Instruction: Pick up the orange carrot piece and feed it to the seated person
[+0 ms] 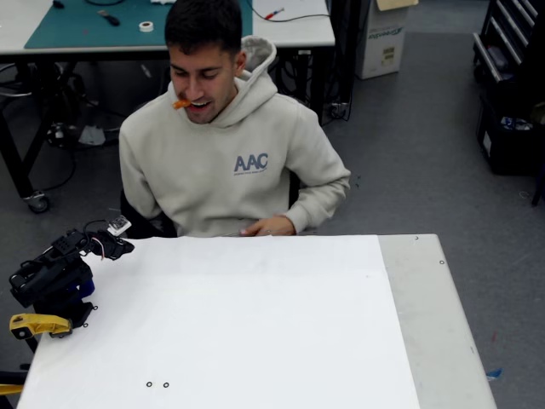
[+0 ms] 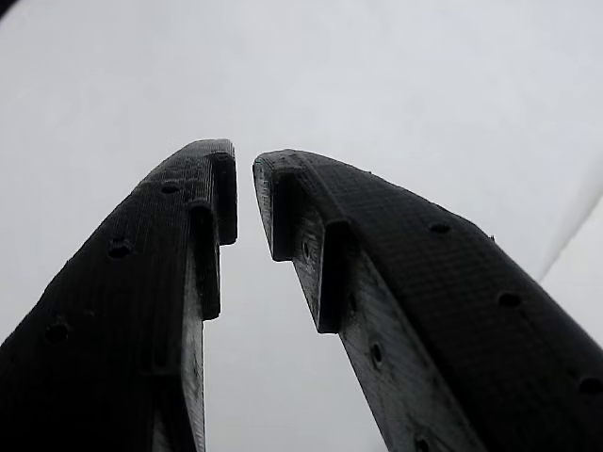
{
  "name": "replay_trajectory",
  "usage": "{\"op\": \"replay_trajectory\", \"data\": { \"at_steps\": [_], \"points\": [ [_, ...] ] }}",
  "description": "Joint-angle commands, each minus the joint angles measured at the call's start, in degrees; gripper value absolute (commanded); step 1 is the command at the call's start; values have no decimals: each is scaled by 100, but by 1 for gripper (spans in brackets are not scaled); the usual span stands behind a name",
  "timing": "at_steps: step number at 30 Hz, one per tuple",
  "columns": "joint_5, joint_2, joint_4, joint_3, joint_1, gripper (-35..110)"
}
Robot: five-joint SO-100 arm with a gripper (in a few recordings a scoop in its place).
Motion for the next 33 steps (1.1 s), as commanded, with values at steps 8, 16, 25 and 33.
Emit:
{"op": "replay_trajectory", "data": {
  "at_steps": [8,16,25,33],
  "points": [
    [-536,123,70,-352,352,-1],
    [-536,123,79,-352,352,-1],
    [-545,123,791,-554,369,-1],
    [-545,141,1591,-747,360,-1]
  ]
}}
